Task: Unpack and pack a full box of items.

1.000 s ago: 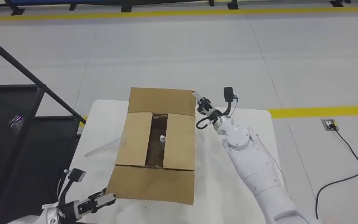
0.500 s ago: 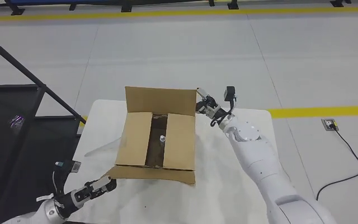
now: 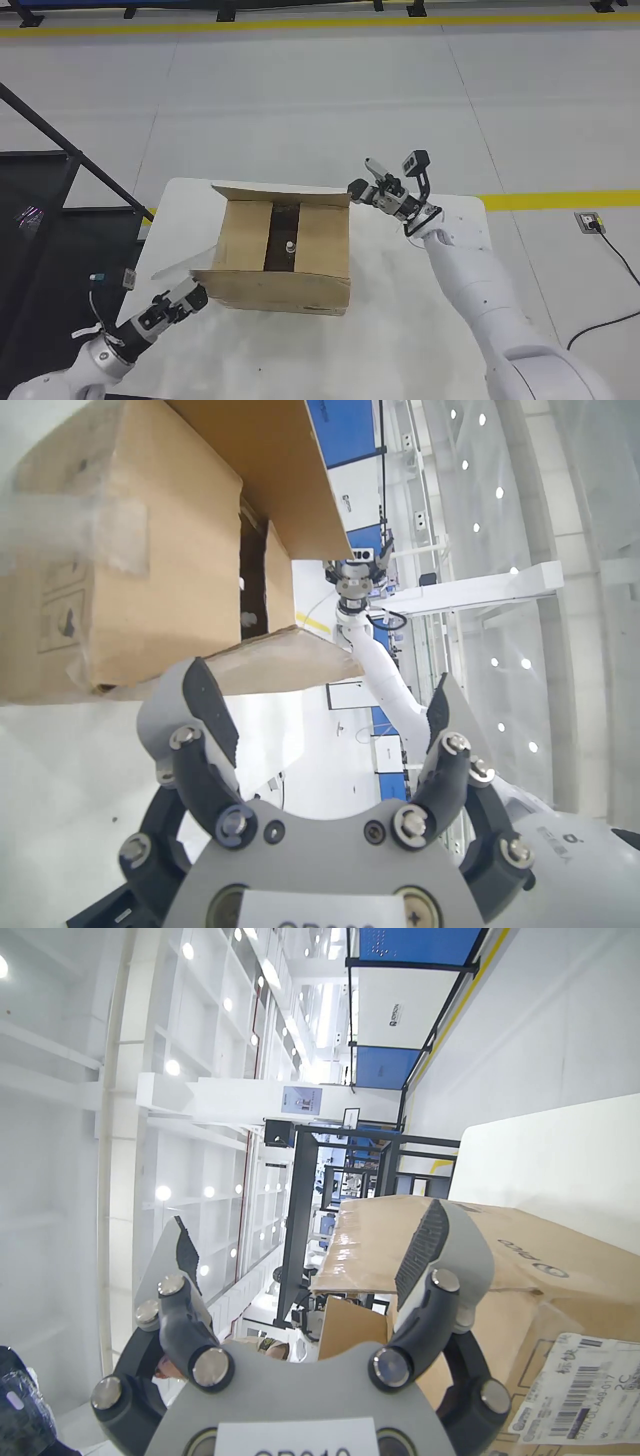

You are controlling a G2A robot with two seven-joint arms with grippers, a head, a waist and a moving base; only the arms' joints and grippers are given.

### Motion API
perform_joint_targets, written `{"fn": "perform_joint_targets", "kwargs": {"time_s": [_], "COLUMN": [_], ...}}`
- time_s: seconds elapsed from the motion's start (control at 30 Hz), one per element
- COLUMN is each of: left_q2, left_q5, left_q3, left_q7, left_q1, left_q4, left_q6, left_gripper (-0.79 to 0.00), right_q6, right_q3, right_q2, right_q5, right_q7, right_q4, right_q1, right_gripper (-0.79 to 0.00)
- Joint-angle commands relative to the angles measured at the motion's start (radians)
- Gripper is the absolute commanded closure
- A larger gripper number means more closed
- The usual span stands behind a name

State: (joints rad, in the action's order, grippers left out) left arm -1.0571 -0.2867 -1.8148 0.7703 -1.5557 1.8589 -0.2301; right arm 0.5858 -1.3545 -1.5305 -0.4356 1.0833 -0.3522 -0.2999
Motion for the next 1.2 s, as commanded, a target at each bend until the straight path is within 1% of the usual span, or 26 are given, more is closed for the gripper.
{"fn": "perform_joint_targets", "kwargs": {"time_s": [0.0,0.23,0.37,0.67,0.8,0.9,1.0,1.17], "left_q2": [-0.001,-0.004,-0.006,-0.009,-0.01,-0.012,-0.014,-0.017], "left_q5": [0.037,0.128,0.204,0.231,0.24,0.252,0.265,0.307], "left_q3": [0.017,0.069,0.098,0.143,0.162,0.179,0.2,0.234], "left_q7": [-0.041,-0.122,-0.174,-0.207,-0.213,-0.223,-0.237,-0.265], "left_q1": [0.007,0.034,0.049,0.075,0.093,0.111,0.127,0.152], "left_q4": [0.003,0.001,0.003,0.002,-0.01,-0.022,-0.024,-0.03], "left_q6": [0.007,0.013,0.015,0.022,0.029,0.041,0.057,0.087], "left_gripper": [-0.785,-0.785,-0.785,-0.785,-0.785,-0.785,-0.785,-0.785], "right_q6": [0.001,0.007,-0.035,-0.054,-0.084,-0.155,-0.222,-0.272], "right_q3": [-0.003,-0.005,0.002,0.058,0.079,0.11,0.133,0.151], "right_q2": [0.005,0.017,0.024,0.039,0.04,0.038,0.031,0.031], "right_q5": [-0.004,-0.013,-0.017,0.091,0.124,0.204,0.22,0.223], "right_q7": [0.035,0.125,0.186,0.204,0.178,0.063,0.018,0.034], "right_q4": [-0.002,-0.021,-0.048,-0.116,-0.138,-0.16,-0.203,-0.269], "right_q1": [0.004,0.011,0.01,-0.001,-0.002,-0.002,-0.013,-0.039], "right_gripper": [-0.785,-0.785,-0.785,-0.785,-0.785,-0.785,-0.785,-0.785]}}
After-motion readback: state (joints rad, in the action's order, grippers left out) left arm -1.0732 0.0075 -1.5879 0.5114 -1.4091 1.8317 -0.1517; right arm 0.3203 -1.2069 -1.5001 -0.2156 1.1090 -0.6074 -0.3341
